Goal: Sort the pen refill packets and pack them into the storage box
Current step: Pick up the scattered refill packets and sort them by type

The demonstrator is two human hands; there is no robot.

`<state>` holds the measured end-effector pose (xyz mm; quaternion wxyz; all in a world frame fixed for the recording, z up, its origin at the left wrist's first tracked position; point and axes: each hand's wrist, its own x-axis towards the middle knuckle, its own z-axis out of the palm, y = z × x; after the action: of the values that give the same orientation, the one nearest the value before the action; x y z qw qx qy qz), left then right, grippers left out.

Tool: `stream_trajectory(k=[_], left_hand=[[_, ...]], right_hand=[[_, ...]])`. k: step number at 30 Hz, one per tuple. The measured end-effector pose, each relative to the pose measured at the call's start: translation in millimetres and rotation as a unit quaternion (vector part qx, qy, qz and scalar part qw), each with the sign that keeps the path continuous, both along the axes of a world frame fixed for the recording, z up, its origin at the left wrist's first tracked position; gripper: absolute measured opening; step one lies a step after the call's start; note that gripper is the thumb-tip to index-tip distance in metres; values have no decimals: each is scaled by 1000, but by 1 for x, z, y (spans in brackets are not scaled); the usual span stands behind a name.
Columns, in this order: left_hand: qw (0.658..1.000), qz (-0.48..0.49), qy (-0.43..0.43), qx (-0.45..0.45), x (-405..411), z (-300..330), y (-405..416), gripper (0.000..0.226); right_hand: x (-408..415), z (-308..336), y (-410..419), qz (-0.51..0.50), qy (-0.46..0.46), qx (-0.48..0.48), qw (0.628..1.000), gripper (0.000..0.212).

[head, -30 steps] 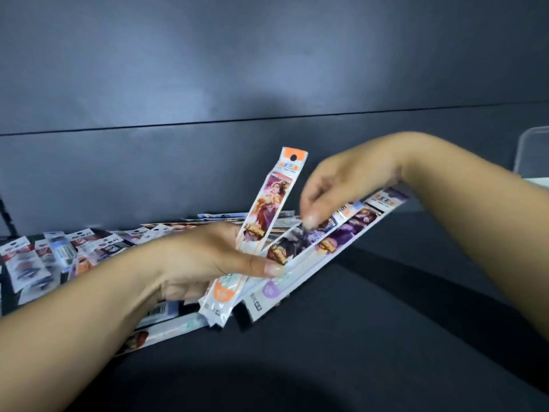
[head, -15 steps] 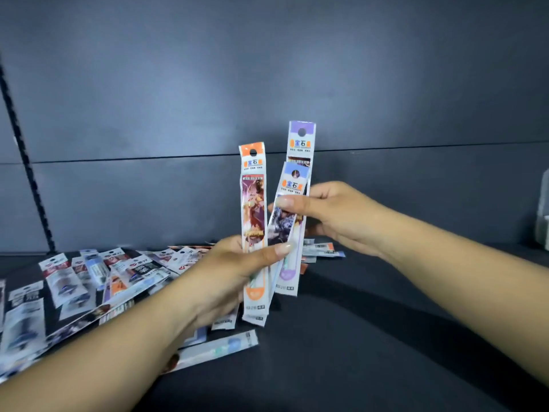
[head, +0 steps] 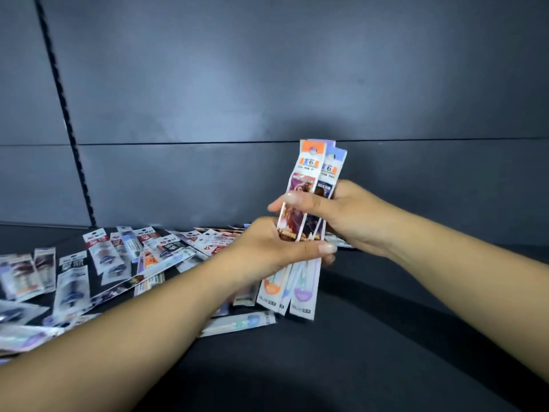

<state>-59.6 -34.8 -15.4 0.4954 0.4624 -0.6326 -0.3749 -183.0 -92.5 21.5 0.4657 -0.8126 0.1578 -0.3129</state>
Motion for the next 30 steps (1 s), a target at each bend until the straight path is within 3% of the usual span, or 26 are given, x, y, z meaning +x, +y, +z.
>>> stream_trajectory(k=[2,7,10,13,17,20,24,27,30], left_hand=[[999,-18,35,-17,0,5,1,11],[993,-37,59,94,1,-9,4,11],[993,-39,74,82,-1,-8,5,7],[992,-46,102,63,-3,-3,10,25],[985,-58,141,76,15,-1,28,24],[981,-57,172,67,54,4,51,24],[975,-23,221,24,146,10,104,43],[969,53,239,24,222,11,147,48],[958,133,253,31,281,5,179,36]], right_hand=[[2,5,0,17,-9,13,1000,24],[14,-3,5,33,53,12,998,9],[16,-7,5,28,49,9,998,16],[15,2,12,33,34,21,999,22],[26,12,28,78,26,66,994,23],[48,15,37,74,17,78,994,35],[101,12,56,21,58,41,997,24],[162,5,81,6,134,-24,991,21],[225,-2,108,-12,237,-123,964,37]])
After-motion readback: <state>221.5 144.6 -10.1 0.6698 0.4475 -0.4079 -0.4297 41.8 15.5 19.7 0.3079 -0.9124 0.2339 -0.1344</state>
